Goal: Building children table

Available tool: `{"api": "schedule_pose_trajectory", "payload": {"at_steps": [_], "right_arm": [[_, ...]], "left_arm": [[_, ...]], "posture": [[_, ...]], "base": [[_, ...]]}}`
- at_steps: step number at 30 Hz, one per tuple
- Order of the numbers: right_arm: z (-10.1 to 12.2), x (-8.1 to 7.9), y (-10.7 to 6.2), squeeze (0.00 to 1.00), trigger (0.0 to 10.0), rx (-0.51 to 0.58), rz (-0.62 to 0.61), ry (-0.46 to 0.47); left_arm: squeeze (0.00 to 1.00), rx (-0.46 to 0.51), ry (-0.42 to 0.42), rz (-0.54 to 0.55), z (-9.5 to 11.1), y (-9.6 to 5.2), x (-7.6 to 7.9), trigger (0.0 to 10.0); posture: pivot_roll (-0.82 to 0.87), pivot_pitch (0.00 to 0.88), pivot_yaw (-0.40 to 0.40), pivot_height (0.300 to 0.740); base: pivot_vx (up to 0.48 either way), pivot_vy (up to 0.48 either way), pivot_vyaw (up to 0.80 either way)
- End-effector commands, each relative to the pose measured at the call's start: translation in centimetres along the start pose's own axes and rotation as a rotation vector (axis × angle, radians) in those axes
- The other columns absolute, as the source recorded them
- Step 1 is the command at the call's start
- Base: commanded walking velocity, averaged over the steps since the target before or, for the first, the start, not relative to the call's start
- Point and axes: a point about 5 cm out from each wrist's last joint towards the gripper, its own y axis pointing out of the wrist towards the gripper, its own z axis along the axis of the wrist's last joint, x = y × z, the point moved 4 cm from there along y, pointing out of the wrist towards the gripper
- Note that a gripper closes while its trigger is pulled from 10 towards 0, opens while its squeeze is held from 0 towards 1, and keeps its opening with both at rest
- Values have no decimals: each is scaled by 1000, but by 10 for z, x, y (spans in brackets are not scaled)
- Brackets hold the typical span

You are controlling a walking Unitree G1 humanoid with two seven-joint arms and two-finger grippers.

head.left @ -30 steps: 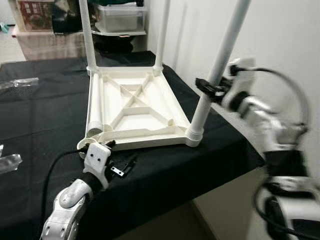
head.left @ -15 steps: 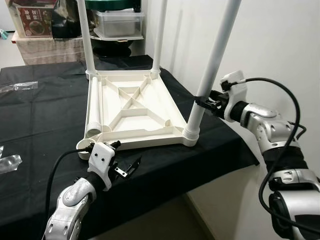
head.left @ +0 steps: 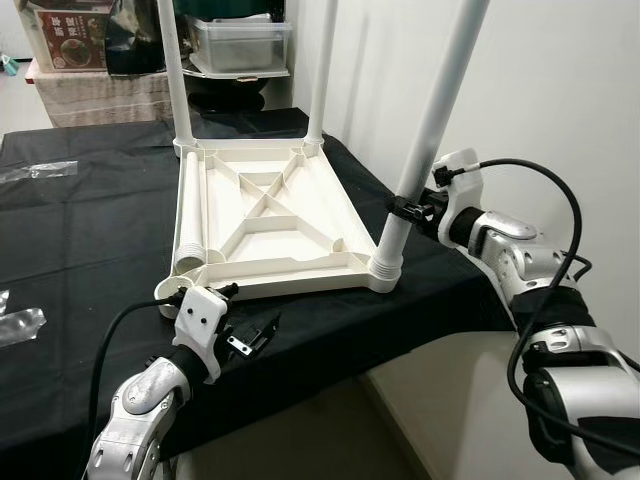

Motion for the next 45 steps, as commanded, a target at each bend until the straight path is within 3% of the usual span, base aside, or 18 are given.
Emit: {"api": "schedule_pose_trajectory", "payload": {"at_steps": [1,4,6,7,9,10,11,12,13,15,21,22,24,25,26,27,32,45], "right_arm": [[1,1,3,0,0,23,-34,26],[-3,6,4,0,0,11,-98,52],[-18,20,4,0,0,-58,-311,83],[-18,20,4,0,0,-58,-311,83],[-41,25,-4,0,0,-110,-612,160],[-41,25,-4,0,0,-110,-612,160],[-52,-2,0,0,1216,-131,-613,205],[-52,-2,0,0,1216,-131,-613,205],[-55,-32,4,0,9490,-130,-570,240],[-42,-65,7,0,10000,-97,-493,286],[-22,-58,11,0,10000,-52,-470,268],[-18,-51,9,710,10000,-31,-475,255],[-15,-46,7,710,10000,-18,-487,248],[-11,-36,5,1000,10000,-7,-495,230],[-11,-36,5,1000,10000,-7,-495,230],[-8,-30,2,0,10000,-2,-509,220],[-1,-16,-8,0,10000,-23,-491,120],[-5,-26,8,0,10000,-73,-298,11]], "left_arm": [[0,-5,13,-8,0,0,-1,10000],[0,-5,14,-8,0,-1,-2,10000],[0,-5,13,-8,0,-1,-2,10000],[0,-5,13,-8,0,-1,-2,10000],[0,-4,11,-7,0,-1,-1,10000],[0,-4,11,-7,0,-1,-1,10000],[0,-3,8,-5,0,-1,0,10000],[0,-3,8,-5,0,-1,0,10000],[0,-3,5,-5,0,-1,0,10000],[0,-5,4,-8,0,-1,1,10000],[0,-4,6,-12,-1,1,-1,10000],[0,-2,6,-11,-1,2,-1,10000],[0,-1,6,-11,0,3,-1,10000],[0,-1,3,-10,-1,2,0,10000],[0,-1,3,-10,-1,2,0,10000],[0,-1,1,-9,-2,2,0,10000],[0,-7,-5,-12,-4,1,3,10000],[0,-12,5,-15,-3,1,0,10000]], "posture": [[51,0,-98,740],[49,0,-98,740],[50,0,-105,740],[50,0,-105,740],[53,0,-103,740],[53,0,-103,740],[57,0,-105,740],[57,0,-105,740],[57,0,-101,740],[57,0,-101,740],[37,0,-98,740],[37,0,-98,740],[37,0,-98,740],[29,0,-100,740],[29,0,-100,740],[29,0,-100,740],[24,0,-96,740],[32,0,-95,740]], "base": [[0,0,0],[0,0,0],[0,0,0],[0,0,0],[0,0,0],[0,0,0],[0,0,0],[0,0,0],[0,0,0],[0,0,0],[0,0,0],[0,0,0],[0,0,0],[0,0,0],[0,0,0],[0,0,0],[0,0,0],[0,0,0]]}}
